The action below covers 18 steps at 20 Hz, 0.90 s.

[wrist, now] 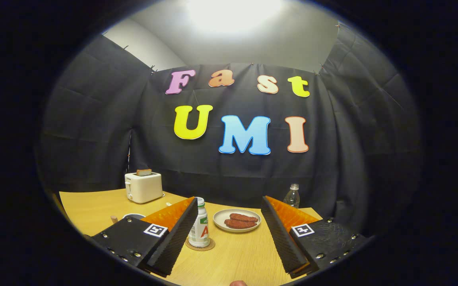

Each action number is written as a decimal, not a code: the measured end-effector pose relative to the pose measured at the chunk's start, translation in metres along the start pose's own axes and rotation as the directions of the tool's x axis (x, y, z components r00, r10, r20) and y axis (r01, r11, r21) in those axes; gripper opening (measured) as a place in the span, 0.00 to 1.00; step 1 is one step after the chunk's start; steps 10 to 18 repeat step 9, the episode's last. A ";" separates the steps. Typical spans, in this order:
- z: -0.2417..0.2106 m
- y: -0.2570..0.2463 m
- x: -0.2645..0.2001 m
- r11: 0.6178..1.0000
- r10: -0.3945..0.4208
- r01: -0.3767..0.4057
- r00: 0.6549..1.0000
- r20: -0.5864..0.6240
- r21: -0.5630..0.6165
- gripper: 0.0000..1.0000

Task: Take the bottle from table, then pour the juice into the cup, finally place the bottle on the coaster

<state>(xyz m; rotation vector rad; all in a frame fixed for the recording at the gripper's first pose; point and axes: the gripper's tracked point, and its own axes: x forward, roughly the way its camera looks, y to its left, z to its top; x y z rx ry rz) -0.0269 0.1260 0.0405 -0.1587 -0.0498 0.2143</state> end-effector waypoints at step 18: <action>-0.087 -0.144 -0.017 0.982 -0.178 0.177 0.984 0.003 0.068 0.97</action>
